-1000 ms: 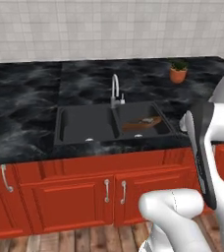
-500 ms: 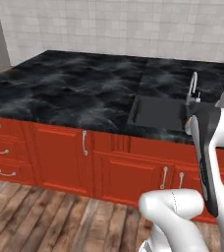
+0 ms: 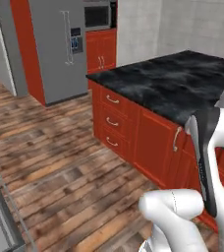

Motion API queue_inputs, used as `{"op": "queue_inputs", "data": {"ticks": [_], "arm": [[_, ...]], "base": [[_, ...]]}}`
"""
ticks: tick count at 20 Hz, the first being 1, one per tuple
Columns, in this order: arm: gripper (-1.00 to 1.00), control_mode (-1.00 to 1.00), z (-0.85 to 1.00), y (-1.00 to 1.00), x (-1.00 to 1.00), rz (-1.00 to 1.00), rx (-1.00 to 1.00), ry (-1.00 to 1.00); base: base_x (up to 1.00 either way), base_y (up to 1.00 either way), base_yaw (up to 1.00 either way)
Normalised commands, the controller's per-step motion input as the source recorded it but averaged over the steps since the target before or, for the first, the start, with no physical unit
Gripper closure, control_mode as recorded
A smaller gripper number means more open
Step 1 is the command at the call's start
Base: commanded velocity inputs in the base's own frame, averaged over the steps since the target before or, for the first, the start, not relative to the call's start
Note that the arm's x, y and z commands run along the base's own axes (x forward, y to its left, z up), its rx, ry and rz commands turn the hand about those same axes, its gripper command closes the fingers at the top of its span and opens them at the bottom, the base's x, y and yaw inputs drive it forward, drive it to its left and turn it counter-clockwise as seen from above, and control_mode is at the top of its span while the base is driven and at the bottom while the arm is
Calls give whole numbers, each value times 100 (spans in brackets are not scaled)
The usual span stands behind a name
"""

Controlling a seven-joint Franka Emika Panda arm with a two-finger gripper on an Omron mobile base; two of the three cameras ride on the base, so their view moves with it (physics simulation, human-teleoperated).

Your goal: Move the cutting board and knife to the sink. Then move spray from the cabinet to the counter.

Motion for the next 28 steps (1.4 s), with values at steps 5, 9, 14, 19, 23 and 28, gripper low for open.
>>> {"op": "queue_inputs", "data": {"ticks": [5,9,14,19,23,28], "arm": [[-100,100,0,0,0,0,0,0],[-100,100,0,0,0,0,0,0],[-100,100,0,0,0,0,0,0],[-100,100,0,0,0,0,0,0],[-100,100,0,0,0,0,0,0],[-100,100,0,0,0,0,0,0]], "base": [[12,0,97],[58,-20,61],[86,-39,36],[100,-42,18],[100,-36,14],[100,-42,11]]}}
